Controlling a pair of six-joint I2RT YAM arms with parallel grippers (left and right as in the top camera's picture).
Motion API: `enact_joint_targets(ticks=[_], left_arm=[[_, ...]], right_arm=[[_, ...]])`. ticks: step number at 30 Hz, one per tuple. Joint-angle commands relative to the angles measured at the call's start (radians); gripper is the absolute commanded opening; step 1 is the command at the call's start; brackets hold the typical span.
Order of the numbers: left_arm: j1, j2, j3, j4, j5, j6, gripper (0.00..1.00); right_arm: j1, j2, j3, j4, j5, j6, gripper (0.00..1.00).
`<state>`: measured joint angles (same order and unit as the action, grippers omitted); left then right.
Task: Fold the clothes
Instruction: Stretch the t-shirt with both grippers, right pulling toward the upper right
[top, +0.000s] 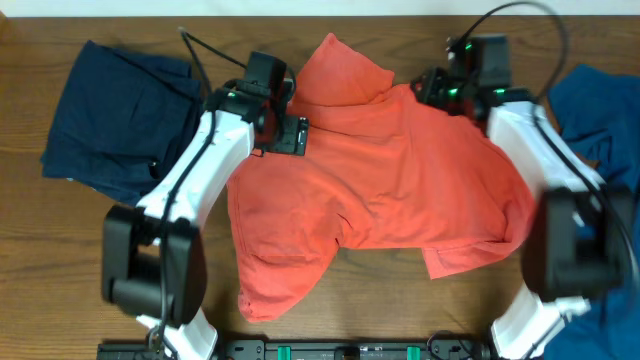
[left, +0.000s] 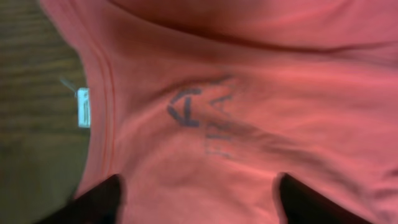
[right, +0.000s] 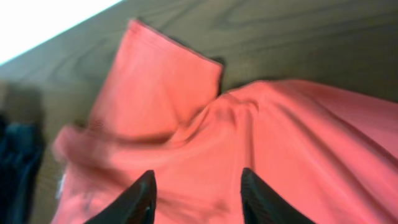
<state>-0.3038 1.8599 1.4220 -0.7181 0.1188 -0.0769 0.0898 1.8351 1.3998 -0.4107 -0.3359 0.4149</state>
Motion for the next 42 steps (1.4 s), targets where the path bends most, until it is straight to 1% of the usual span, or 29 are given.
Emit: enact_joint_targets(ticks=[1,2,3,5,7,10,13,16,20,23,26,30,33,37,39,42], left_arm=[[0.002,0.085,0.003,0.01,-0.045,0.04,0.47],[0.005,0.105,0.003,0.01,-0.055,0.039,0.35],[0.007,0.126,0.003,0.01,-0.063,0.039,0.27],[0.019,0.167,0.003,0.008,-0.068,0.039,0.2],[0.037,0.207,0.003,0.0,-0.072,0.039,0.06],[0.068,0.252,0.002,-0.026,-0.078,0.03,0.06],[0.111,0.282,0.002,-0.07,-0.137,-0.008,0.06],[0.171,0.293,-0.002,-0.119,-0.187,-0.063,0.06],[0.253,0.293,-0.002,-0.161,-0.186,-0.086,0.06],[0.297,0.289,-0.002,-0.18,-0.183,-0.098,0.06],[0.332,0.278,-0.002,-0.206,-0.183,-0.157,0.06],[0.358,0.253,-0.002,-0.221,-0.182,-0.164,0.06],[0.361,0.217,-0.002,-0.223,-0.181,-0.166,0.06],[0.361,0.136,-0.002,-0.216,-0.17,-0.192,0.06],[0.361,0.093,-0.002,-0.216,-0.152,-0.191,0.06],[0.36,0.031,-0.002,-0.216,-0.115,-0.191,0.08]], right_arm=[[-0.019,-0.128,0.016,-0.142,0.055,-0.08,0.45],[-0.024,-0.154,0.016,-0.189,0.068,-0.08,0.46],[-0.034,-0.183,0.016,-0.239,0.075,-0.08,0.46],[-0.06,-0.226,0.016,-0.319,0.085,-0.08,0.47],[-0.088,-0.245,0.016,-0.368,0.098,-0.08,0.47],[-0.142,-0.246,0.016,-0.426,0.101,-0.08,0.47],[-0.195,-0.233,0.011,-0.46,0.103,-0.08,0.48],[-0.238,-0.208,0.009,-0.46,0.104,-0.094,0.5],[-0.257,-0.151,0.009,-0.425,0.121,-0.142,0.55],[-0.253,-0.079,0.009,-0.394,0.216,-0.143,0.57],[-0.256,0.008,0.009,-0.358,0.312,-0.143,0.57],[-0.278,0.113,0.009,-0.299,0.389,-0.138,0.57],[-0.314,0.171,0.009,-0.249,0.365,-0.139,0.58],[-0.355,0.237,0.009,-0.179,0.238,-0.14,0.59],[-0.362,0.266,0.009,-0.149,0.184,-0.147,0.58],[-0.364,0.307,0.009,-0.1,0.099,-0.163,0.52]])
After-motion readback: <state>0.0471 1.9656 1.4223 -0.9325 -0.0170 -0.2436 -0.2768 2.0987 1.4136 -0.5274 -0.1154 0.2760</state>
